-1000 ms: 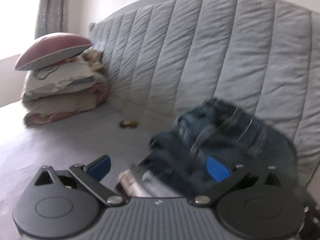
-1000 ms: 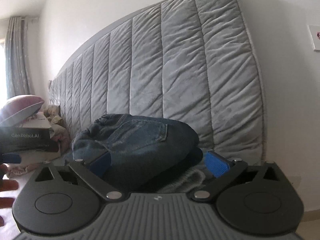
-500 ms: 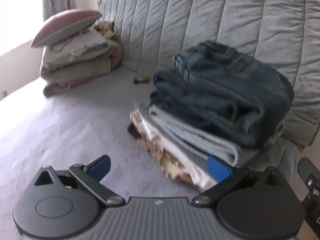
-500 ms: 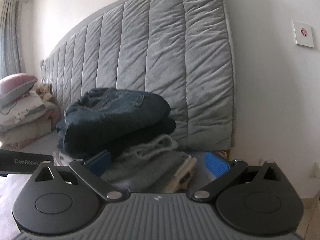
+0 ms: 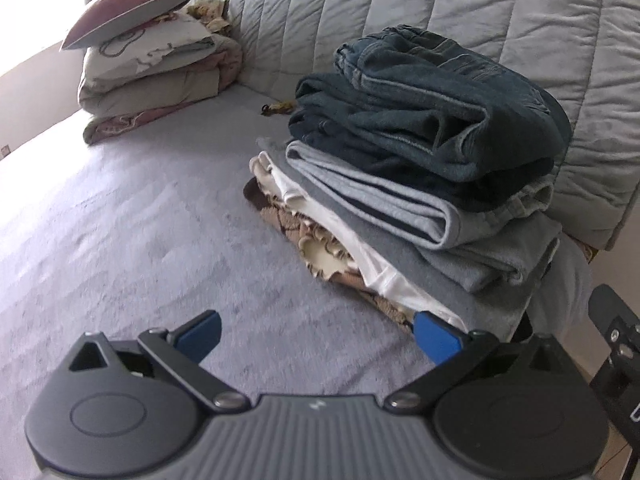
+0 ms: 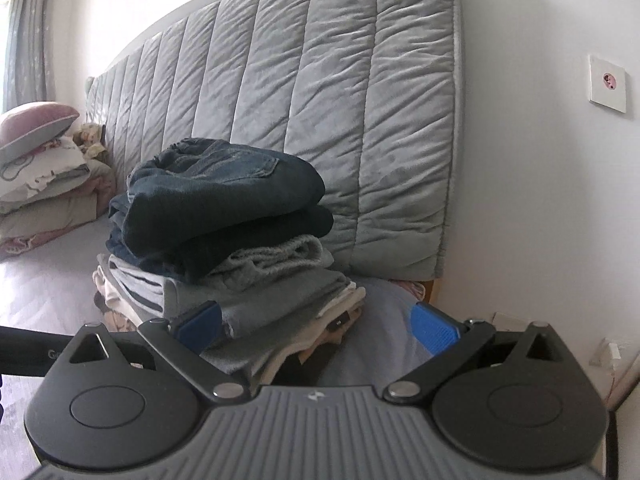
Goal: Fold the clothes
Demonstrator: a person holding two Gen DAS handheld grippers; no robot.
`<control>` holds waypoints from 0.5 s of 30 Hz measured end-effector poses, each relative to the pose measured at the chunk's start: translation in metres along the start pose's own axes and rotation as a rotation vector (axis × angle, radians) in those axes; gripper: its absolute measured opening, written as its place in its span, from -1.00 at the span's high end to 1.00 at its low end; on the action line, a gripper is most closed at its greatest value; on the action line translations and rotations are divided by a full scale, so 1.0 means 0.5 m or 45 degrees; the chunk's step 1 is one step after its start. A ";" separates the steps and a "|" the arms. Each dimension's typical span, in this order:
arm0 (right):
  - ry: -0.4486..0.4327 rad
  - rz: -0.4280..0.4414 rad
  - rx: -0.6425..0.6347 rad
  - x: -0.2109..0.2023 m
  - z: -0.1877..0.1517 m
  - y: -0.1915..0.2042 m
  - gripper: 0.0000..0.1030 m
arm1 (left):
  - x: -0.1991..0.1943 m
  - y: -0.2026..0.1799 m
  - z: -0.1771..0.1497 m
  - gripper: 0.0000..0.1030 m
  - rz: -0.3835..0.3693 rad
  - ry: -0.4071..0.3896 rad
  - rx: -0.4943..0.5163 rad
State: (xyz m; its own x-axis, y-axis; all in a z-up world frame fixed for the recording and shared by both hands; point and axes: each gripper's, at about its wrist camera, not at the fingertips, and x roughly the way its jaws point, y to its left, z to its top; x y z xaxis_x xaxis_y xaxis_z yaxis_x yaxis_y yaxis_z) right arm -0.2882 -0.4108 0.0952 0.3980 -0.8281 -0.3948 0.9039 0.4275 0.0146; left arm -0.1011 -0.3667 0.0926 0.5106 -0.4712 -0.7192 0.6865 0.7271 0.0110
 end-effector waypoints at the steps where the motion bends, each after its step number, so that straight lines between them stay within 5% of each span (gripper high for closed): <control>1: 0.001 0.003 -0.004 -0.002 -0.001 0.001 -1.00 | -0.001 0.001 -0.003 -1.00 0.003 0.002 -0.005; 15: 0.025 0.086 -0.058 -0.016 -0.020 0.058 -1.00 | -0.030 0.094 -0.042 -1.00 0.092 -0.014 -0.113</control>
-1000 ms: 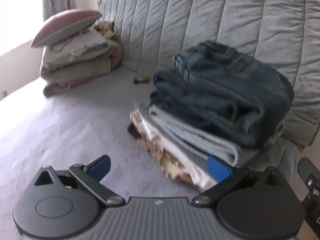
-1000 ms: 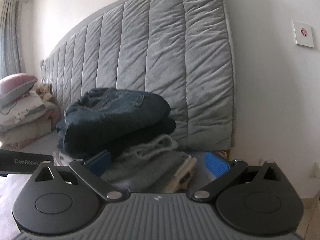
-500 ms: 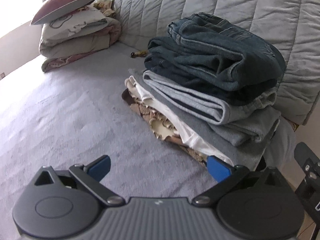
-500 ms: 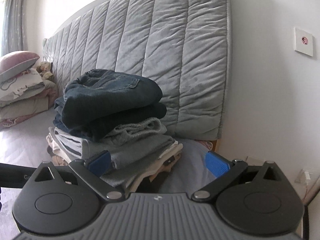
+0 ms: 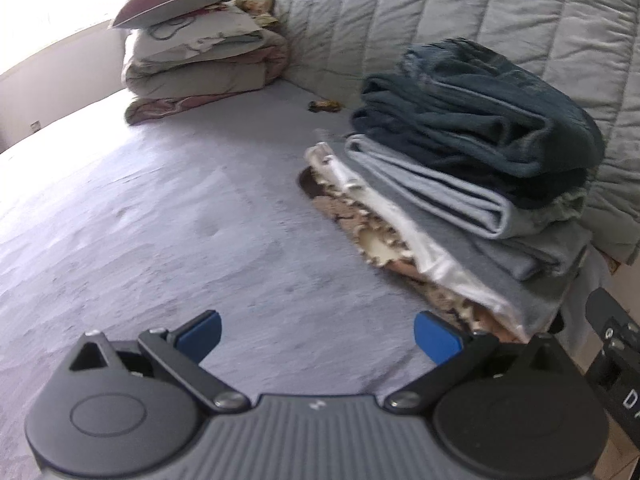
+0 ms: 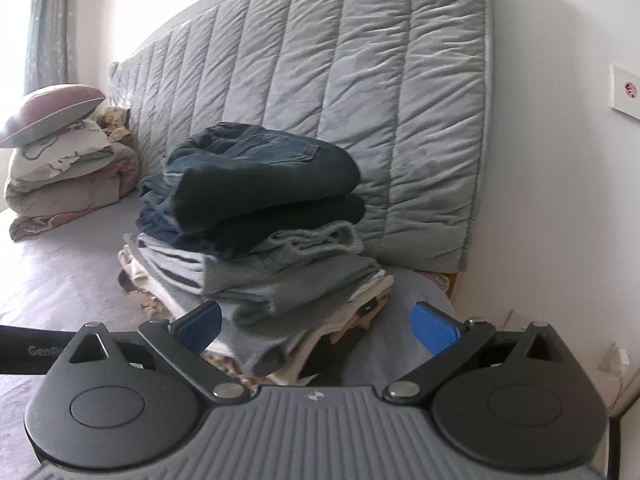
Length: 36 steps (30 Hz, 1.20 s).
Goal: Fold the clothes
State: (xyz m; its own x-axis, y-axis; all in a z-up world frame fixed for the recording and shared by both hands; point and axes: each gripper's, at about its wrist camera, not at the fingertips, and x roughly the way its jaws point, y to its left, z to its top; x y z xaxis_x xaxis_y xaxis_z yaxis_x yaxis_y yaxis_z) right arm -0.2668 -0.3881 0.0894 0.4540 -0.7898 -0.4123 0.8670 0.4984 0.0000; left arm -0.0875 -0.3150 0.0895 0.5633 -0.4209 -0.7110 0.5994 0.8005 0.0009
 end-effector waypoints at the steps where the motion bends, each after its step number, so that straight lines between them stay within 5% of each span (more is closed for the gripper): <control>1: 0.002 0.011 -0.004 -0.002 -0.002 0.008 -1.00 | -0.001 0.013 -0.004 -1.00 0.013 0.000 -0.013; 25: 0.032 0.433 -0.305 -0.096 -0.117 0.342 -1.00 | -0.050 0.458 -0.193 -1.00 0.411 -0.011 -0.402; 36: 0.076 0.745 -0.458 -0.081 -0.206 0.532 -1.00 | -0.049 0.644 -0.302 -1.00 0.580 -0.062 -0.571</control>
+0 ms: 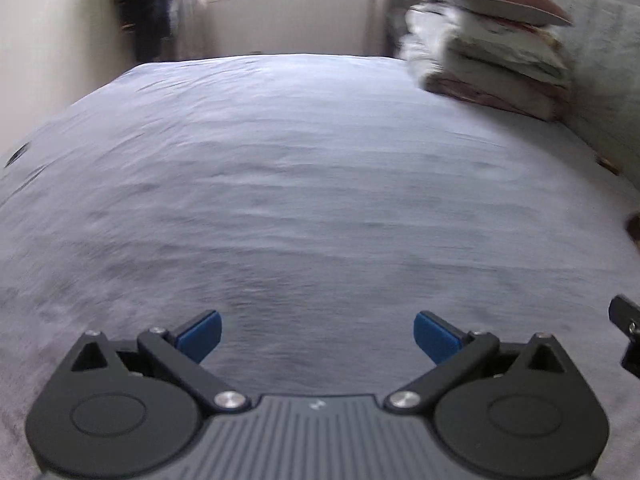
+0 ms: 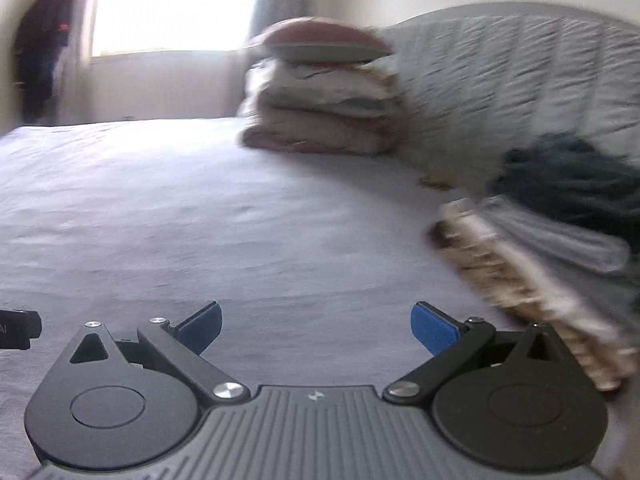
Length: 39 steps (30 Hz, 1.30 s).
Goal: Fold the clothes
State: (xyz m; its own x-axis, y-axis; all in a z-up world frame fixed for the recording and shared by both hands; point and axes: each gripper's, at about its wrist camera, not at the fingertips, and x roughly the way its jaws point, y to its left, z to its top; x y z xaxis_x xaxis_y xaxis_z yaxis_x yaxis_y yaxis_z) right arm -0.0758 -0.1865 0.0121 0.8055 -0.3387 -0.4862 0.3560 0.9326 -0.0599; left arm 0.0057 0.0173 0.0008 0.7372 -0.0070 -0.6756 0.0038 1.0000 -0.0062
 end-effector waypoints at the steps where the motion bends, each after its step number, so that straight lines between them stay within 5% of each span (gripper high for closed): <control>1: 0.020 0.053 0.030 0.014 -0.003 0.005 -1.00 | 0.010 0.015 -0.005 -1.00 0.018 -0.002 -0.010; 12: -0.020 0.291 -0.131 0.097 -0.071 0.165 -1.00 | 0.092 0.133 -0.046 -1.00 0.148 -0.074 -0.037; 16: 0.004 0.323 -0.133 0.119 -0.075 0.178 -1.00 | 0.110 0.142 -0.047 -1.00 0.083 -0.076 -0.024; 22: 0.131 0.341 -0.031 0.158 -0.079 0.160 -1.00 | 0.129 0.143 -0.064 -1.00 0.043 -0.112 -0.018; 39: 0.136 0.320 -0.065 0.161 -0.088 0.175 -1.00 | 0.132 0.149 -0.068 -1.00 0.034 -0.123 -0.034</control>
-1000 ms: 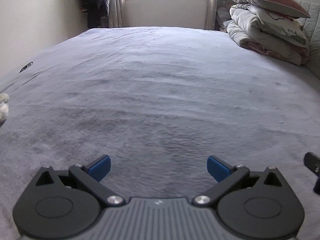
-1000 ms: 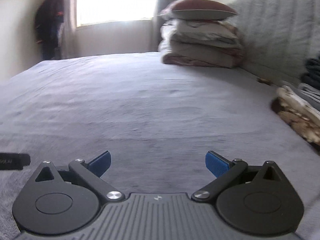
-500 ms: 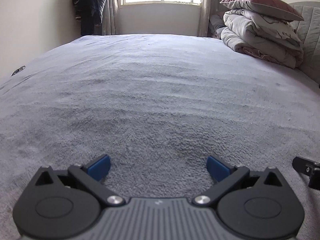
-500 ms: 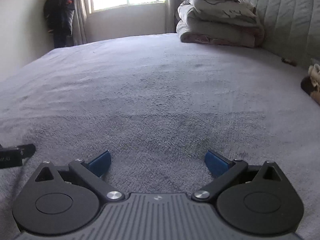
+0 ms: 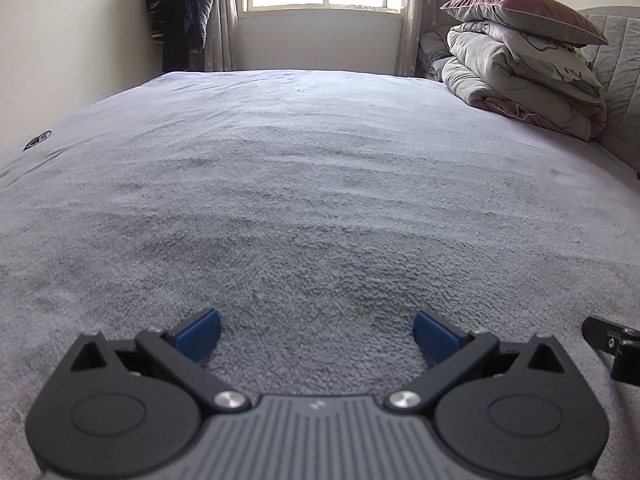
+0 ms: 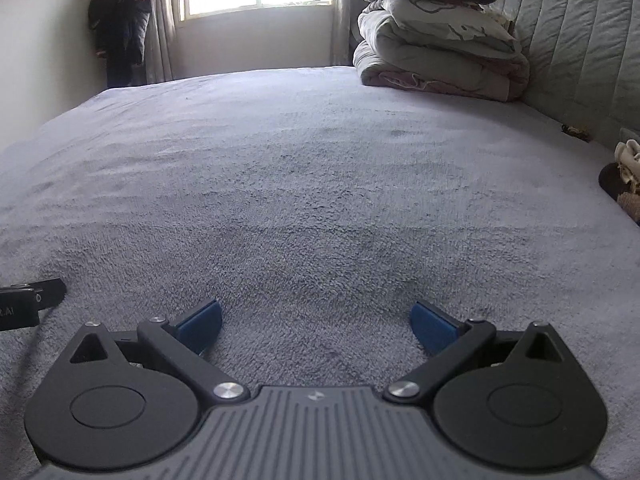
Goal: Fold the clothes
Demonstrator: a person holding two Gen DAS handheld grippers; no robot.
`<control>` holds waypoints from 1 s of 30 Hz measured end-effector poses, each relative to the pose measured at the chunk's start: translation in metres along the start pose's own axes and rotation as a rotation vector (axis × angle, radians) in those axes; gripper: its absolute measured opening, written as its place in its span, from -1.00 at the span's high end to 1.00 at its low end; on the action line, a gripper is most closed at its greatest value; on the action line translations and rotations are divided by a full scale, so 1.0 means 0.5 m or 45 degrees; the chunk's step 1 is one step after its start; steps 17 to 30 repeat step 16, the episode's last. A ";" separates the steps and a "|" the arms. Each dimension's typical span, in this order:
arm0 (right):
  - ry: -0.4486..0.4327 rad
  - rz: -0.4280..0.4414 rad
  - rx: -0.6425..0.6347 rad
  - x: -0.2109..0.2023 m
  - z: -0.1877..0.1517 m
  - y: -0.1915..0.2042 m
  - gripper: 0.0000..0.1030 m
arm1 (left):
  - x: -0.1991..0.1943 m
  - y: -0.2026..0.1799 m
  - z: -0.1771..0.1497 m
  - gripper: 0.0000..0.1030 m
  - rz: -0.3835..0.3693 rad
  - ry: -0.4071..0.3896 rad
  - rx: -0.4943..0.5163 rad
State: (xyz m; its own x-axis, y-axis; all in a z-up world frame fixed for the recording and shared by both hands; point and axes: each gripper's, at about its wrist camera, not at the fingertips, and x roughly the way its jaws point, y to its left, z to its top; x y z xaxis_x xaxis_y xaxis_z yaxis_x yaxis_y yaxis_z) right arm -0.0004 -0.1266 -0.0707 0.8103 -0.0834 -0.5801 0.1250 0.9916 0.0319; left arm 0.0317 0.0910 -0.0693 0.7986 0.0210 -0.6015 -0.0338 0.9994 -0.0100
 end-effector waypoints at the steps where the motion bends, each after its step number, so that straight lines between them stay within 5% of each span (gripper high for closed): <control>1: 0.000 0.005 0.006 0.000 0.000 -0.002 -1.00 | 0.000 0.001 0.000 -1.00 -0.003 0.001 -0.003; 30: 0.003 0.004 0.001 0.000 0.001 -0.004 -1.00 | 0.000 -0.001 0.001 -1.00 -0.004 0.002 -0.007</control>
